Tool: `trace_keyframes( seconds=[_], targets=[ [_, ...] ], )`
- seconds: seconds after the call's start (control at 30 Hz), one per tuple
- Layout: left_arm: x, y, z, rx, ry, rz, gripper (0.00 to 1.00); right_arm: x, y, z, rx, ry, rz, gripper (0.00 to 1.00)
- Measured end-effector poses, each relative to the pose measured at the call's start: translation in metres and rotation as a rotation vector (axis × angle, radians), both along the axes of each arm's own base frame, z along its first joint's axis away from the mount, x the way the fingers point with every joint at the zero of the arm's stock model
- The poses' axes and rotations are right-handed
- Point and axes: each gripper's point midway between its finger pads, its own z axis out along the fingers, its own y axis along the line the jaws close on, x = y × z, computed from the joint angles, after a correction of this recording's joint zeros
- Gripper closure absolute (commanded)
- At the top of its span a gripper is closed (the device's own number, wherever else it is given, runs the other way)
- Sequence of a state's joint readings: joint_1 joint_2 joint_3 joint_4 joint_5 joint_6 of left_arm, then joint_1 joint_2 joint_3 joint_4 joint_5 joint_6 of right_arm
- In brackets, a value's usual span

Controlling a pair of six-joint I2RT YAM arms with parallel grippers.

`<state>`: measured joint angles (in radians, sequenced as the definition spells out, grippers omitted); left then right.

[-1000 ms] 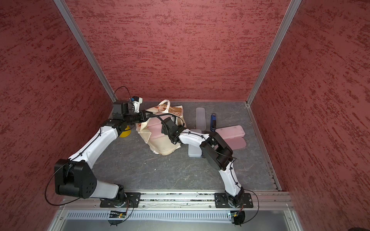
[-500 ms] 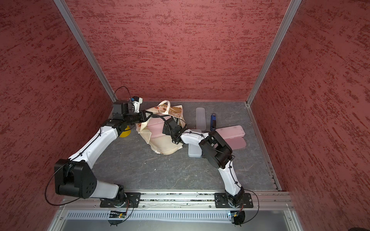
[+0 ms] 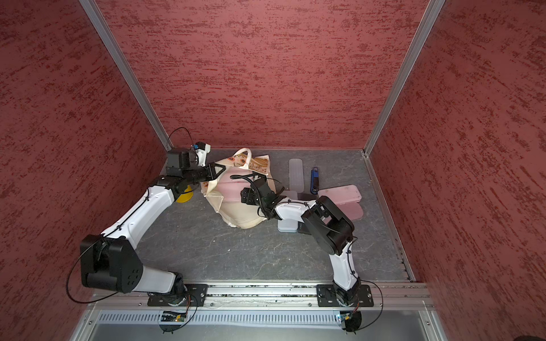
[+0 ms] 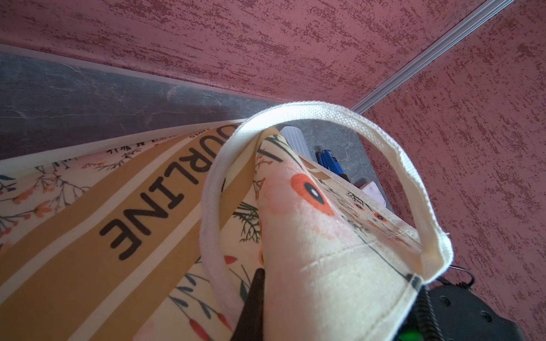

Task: Take out the pencil case from the canvas bag
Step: Adjust the pencil case in the canvas bag, then pick up the pencil case from the canvas bag.

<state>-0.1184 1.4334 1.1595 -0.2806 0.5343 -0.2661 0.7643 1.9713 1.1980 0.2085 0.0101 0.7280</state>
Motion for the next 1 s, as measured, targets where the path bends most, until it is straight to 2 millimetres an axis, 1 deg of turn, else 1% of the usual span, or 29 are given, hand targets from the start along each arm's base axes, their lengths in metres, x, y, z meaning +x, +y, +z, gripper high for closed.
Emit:
trace_keyframes(
  seconds=[0.23, 0.33, 0.47, 0.57, 0.63, 0.83, 1.0],
  targets=[
    [0.000, 0.001, -0.001, -0.004, 0.008, 0.005, 1.00, -0.034, 0.017, 0.029, 0.007, -0.090, 0.119, 0.16],
    [0.000, 0.001, -0.001, -0.004, 0.009, 0.005, 1.00, -0.035, 0.016, 0.036, -0.023, -0.120, 0.102, 0.13],
    [0.000, 0.000, -0.001, -0.004, 0.009, 0.004, 1.00, -0.023, 0.008, 0.038, -0.095, -0.130, 0.034, 0.09],
    [0.000, 0.000, -0.002, -0.002, 0.009, 0.006, 1.00, -0.010, 0.008, 0.042, -0.127, -0.140, -0.016, 0.07],
    [0.001, 0.001, -0.002, 0.000, 0.010, 0.008, 1.00, -0.003, 0.009, 0.041, -0.144, -0.142, -0.043, 0.05],
    [0.001, 0.001, -0.003, 0.001, 0.011, 0.009, 1.00, 0.014, 0.006, 0.021, -0.190, -0.103, -0.108, 0.02],
    [0.001, 0.001, -0.003, 0.001, 0.011, 0.009, 1.00, 0.025, -0.004, 0.001, -0.189, -0.039, -0.166, 0.01]
  ],
)
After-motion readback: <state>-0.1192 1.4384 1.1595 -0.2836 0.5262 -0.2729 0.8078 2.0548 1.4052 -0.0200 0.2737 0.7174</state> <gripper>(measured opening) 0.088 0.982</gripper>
